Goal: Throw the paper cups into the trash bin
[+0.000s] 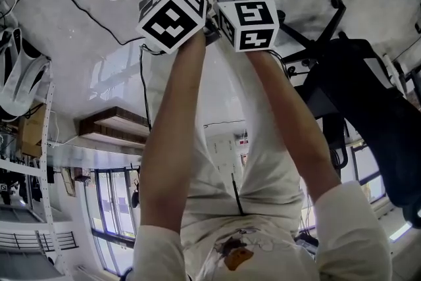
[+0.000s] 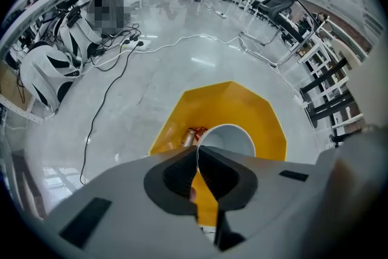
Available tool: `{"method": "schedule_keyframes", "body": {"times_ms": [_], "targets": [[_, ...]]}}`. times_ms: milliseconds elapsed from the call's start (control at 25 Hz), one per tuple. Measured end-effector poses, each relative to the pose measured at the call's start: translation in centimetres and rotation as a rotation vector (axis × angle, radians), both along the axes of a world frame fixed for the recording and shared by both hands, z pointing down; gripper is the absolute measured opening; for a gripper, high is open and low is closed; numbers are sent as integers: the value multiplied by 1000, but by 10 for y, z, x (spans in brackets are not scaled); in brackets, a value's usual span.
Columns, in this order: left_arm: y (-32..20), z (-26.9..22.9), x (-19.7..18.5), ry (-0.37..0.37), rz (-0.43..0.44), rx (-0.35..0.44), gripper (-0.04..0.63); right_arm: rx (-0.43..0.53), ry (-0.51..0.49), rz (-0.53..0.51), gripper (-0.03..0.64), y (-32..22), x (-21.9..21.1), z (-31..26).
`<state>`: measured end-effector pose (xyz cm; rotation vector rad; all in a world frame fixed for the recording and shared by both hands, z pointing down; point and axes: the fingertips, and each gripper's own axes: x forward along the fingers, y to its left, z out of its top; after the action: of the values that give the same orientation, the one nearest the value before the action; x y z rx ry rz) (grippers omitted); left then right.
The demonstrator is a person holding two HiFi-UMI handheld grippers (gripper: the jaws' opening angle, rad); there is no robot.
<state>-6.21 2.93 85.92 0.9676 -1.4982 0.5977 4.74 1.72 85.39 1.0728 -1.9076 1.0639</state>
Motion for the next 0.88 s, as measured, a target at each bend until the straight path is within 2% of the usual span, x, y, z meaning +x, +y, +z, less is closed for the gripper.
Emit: {"method": "schedule_keyframes", "body": {"times_ms": [120, 240, 360, 440, 640, 760, 880], "targets": [[-2, 6, 2, 19, -5, -13, 28, -9, -4, 11, 8, -1, 3, 2], [-5, 5, 6, 66, -9, -3, 110, -8, -3, 2, 8, -1, 4, 1], [-8, -5, 10, 103, 6, 19, 135, -13, -1, 2, 8, -2, 8, -5], [-6, -18, 10, 118, 18, 28, 133, -17, -3, -7, 8, -4, 10, -15], [0, -67, -3, 81, 56, 43, 122, 2, -4, -123, 8, -6, 7, -62], [-5, -102, -10, 60, 69, 76, 59, 13, -4, -154, 8, -10, 8, -95], [-18, -138, -12, 36, 84, 142, 14, 30, -5, -174, 8, -15, 12, -129]]}}
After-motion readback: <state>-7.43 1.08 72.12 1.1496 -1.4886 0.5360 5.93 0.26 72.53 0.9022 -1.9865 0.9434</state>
